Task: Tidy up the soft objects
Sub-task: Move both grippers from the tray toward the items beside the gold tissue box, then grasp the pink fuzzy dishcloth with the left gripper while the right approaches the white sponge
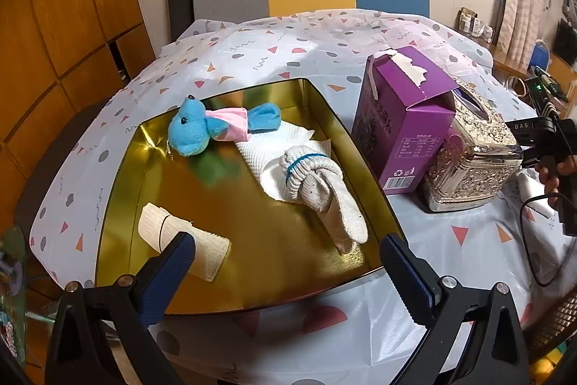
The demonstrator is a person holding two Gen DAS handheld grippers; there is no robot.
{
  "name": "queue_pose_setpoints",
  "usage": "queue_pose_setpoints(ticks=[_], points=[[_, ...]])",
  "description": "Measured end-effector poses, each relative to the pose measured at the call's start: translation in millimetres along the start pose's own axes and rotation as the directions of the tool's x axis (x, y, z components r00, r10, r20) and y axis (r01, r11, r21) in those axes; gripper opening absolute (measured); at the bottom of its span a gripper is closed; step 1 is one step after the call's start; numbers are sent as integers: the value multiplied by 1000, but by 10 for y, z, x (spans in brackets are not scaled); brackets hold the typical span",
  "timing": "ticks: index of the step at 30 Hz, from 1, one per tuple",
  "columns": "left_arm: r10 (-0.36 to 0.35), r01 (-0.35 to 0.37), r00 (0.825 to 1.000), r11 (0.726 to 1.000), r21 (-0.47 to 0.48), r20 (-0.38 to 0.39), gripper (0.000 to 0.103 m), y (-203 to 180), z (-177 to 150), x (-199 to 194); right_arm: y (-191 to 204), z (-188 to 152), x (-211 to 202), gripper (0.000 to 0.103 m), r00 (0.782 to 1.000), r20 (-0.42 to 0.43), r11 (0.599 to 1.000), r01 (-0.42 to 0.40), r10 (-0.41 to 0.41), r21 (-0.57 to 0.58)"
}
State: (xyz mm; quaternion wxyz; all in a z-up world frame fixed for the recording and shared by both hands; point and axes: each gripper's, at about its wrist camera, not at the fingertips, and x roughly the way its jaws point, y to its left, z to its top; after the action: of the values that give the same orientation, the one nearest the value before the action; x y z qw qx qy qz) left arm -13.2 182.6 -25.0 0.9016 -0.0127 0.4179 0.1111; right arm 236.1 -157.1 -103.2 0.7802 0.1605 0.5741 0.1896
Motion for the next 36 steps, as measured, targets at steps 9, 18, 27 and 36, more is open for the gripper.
queue_pose_setpoints(ticks=[9, 18, 27, 36], points=[[-21, 21, 1000, 1000, 23, 2, 103, -94, 10, -31, 130, -39, -88, 30, 995, 43, 991, 96, -93, -92], [-99, 99, 995, 995, 34, 3, 103, -223, 40, -47, 139, -418, -308, 30, 986, -61, 985, 149, -155, -92], [-209, 209, 978, 972, 103, -19, 103, -558, 90, -80, 299, -941, -336, 30, 986, -121, 989, 103, -116, -109], [-350, 359, 933, 917, 174, -84, 97, -1170, 194, -16, 384, -1138, -463, 46, 984, -178, 993, -22, 1, -117]])
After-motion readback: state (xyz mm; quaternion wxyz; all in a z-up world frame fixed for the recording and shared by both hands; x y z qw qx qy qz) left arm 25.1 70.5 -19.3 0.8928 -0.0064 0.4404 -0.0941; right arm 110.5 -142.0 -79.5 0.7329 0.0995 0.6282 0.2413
